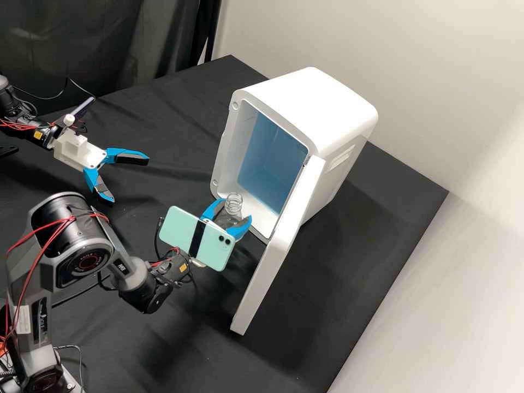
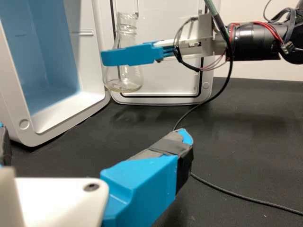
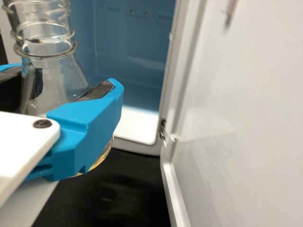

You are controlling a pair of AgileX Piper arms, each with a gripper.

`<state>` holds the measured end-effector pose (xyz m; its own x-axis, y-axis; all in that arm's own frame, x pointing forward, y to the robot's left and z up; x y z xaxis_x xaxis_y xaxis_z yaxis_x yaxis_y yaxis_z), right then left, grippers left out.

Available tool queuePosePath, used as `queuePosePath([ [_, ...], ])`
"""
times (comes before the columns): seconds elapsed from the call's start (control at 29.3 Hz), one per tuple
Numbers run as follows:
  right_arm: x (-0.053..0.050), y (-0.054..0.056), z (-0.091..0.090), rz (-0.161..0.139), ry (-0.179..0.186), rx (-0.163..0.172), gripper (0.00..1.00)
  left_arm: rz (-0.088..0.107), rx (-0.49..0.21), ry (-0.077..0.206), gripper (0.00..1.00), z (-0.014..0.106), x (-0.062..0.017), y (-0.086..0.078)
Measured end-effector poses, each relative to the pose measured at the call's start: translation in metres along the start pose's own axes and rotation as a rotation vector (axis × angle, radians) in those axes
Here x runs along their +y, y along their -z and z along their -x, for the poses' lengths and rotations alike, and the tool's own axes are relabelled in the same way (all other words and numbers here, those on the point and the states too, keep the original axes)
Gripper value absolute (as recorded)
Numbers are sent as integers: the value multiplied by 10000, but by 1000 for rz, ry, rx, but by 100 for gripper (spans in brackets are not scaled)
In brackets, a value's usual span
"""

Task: Place the flask in the incubator

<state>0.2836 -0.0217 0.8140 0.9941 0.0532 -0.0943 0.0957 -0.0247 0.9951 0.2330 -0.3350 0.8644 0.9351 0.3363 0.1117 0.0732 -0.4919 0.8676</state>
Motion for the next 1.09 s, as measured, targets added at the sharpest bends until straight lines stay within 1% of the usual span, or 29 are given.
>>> queuePosePath([
  [0.03, -3, 30, -27, -3, -1, 12, 0, 0, 0, 0, 100, 0, 0, 0],
  [0.1, -2, 63, -58, -13, -7, 22, 0, 0, 0, 0, 100, 0, 0, 0],
  [0.2, 0, 111, -103, -42, -18, 37, 0, 0, 0, 2, 100, -1, -4, 1],
  [0.24, 3, 142, -116, -55, -24, 45, 0, 0, 0, 2, 100, -1, -4, 1],
  [0.38, 20, 218, -137, -64, -37, 67, 0, 0, 0, 2, 100, -1, -4, 1],
  [0.44, 13, 251, -138, -81, -36, 76, 0, 0, 0, 2, 100, -1, -4, 1],
  [0.61, 1, 268, -160, -79, -25, 74, 0, 2, 1, 5, 100, -7, -19, 5],
  [0.75, -8, 256, -161, -78, -16, 60, 0, 2, 0, 5, 100, -8, -20, 5],
  [1.09, -7, 253, -162, -79, -16, 58, 0, 2, 0, 5, 100, -8, -20, 5],
])
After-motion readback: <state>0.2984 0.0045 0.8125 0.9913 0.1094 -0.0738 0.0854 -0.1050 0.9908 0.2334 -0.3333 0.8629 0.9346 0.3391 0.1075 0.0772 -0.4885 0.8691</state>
